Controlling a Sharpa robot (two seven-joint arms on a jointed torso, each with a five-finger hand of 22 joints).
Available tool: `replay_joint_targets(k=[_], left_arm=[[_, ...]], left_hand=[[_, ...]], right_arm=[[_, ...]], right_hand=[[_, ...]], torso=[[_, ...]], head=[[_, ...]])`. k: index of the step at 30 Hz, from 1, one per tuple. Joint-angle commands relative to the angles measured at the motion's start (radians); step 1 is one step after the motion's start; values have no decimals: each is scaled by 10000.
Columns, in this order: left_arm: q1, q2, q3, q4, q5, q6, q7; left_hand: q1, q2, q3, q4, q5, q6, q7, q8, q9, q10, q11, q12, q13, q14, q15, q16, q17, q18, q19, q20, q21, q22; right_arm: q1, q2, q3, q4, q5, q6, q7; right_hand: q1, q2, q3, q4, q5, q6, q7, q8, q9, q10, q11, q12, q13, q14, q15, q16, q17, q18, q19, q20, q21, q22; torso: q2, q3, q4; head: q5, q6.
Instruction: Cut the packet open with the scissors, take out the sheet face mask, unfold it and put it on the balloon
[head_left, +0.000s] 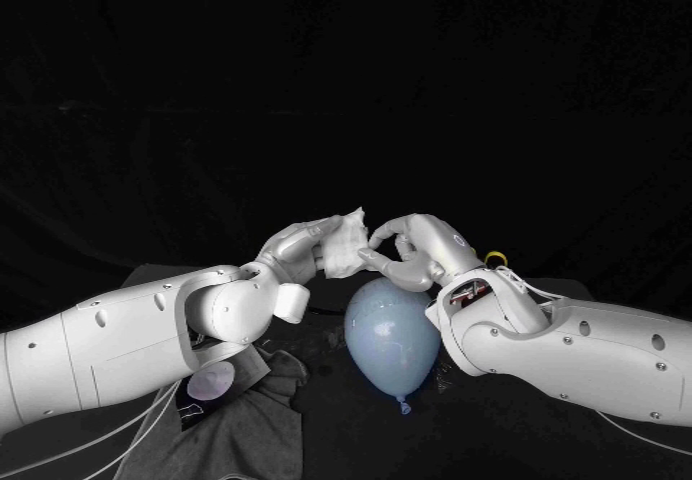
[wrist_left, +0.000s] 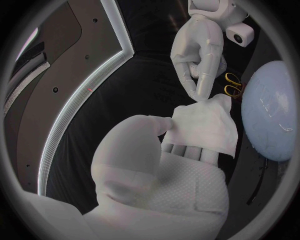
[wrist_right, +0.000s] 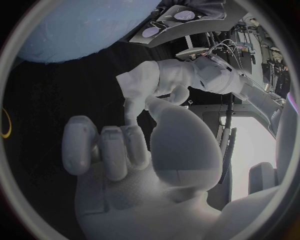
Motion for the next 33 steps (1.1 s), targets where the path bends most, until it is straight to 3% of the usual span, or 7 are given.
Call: replay_joint_targets(k=[1, 9, 13, 21, 28, 30, 33], left_arm=[[24, 52, 15, 71, -65, 175, 107], [27, 58, 15, 96, -66, 186, 96], [30, 65, 15, 100, -66, 180, 89], [32, 72, 15, 133, -72, 157, 88], [33, 76, 15, 168, -74, 162, 97], [33, 77, 15, 163, -74, 159, 103], [33, 76, 15, 140, -74, 142, 115]], left_hand=[[0, -66, -43, 12, 37, 97, 489, 57, 11, 70, -14, 19, 7, 31, 17, -9, 17, -97, -87, 18, -55, 0], [2, -65, -42, 11, 37, 102, 491, 59, 13, 73, -14, 19, 7, 32, 16, -8, 17, -94, -89, 18, -53, 1], [4, -64, -42, 9, 38, 106, 493, 61, 14, 76, -14, 18, 7, 33, 16, -8, 17, -93, -92, 19, -51, 2], [8, -67, -42, 5, 36, 120, 496, 69, 18, 84, -14, 17, 7, 37, 14, -6, 17, -93, -107, 23, -50, 3], [14, -69, -42, 0, 37, 129, 497, 73, 21, 88, -13, 14, 6, 40, 14, -5, 18, -93, -124, 27, -51, 2], [14, -69, -42, 0, 37, 129, 497, 73, 21, 88, -13, 14, 6, 40, 14, -5, 18, -93, -124, 27, -51, 2], [15, -70, -41, -1, 37, 132, 499, 75, 22, 89, -12, 13, 5, 41, 14, -5, 18, -93, -129, 29, -51, 3]], right_arm=[[-5, 86, 4, -50, -481, -65, -278], [-7, 254, 6, -202, -574, -113, -412], [-10, 321, 8, -251, -593, -175, -471], [-14, 436, 9, -343, -653, -177, -590], [-19, 487, 10, -362, -717, -207, -636], [-22, 487, 10, -351, -719, -230, -600], [-27, 473, 10, -313, -687, -321, -478]], right_hand=[[152, 5, -73, -15, 44, 99, 4, 4, -11, 755, -66, 10, 2277, 1060, -71, 70, 2635, 43, 37, -68, -55, 331], [301, 88, -102, 2, 46, 226, -46, 69, 8, 773, -106, 38, 2295, 1060, -102, 70, 2635, 34, 71, -95, -30, 372], [570, 227, -96, -32, 54, 439, -169, 217, 64, 796, -210, 72, 2316, 1060, -184, 70, 2635, 25, 113, -158, -4, 420], [878, 243, -81, -159, 62, 508, -250, 308, 99, 797, -286, 64, 2312, 1060, -254, 70, 2635, 25, 122, -224, -16, 427], [1568, 303, 193, -594, 57, 641, -390, 464, 153, 834, -410, 127, 2352, 1060, -356, 70, 2635, 11, 169, -315, 13, 489], [2017, 415, 547, -927, 64, 667, -474, 534, 175, 864, -484, 184, 2386, 1060, -429, 70, 2635, 2, 201, -381, 40, 533], [2185, 447, 1224, -1349, 94, 556, -339, 704, 285, 914, -415, 277, 2443, 1060, -392, 70, 2635, -18, 246, -406, 72, 604]], torso=[[3, -3, 1], [-2, -4, 2], [3, -7, 3], [2, -5, 7], [-3, -7, 1], [-6, -6, 0], [-7, -4, 0]], head=[[-2, -6], [-8, -20], [-16, -15], [-28, -16], [-26, -22], [-23, -26], [-24, -29]])
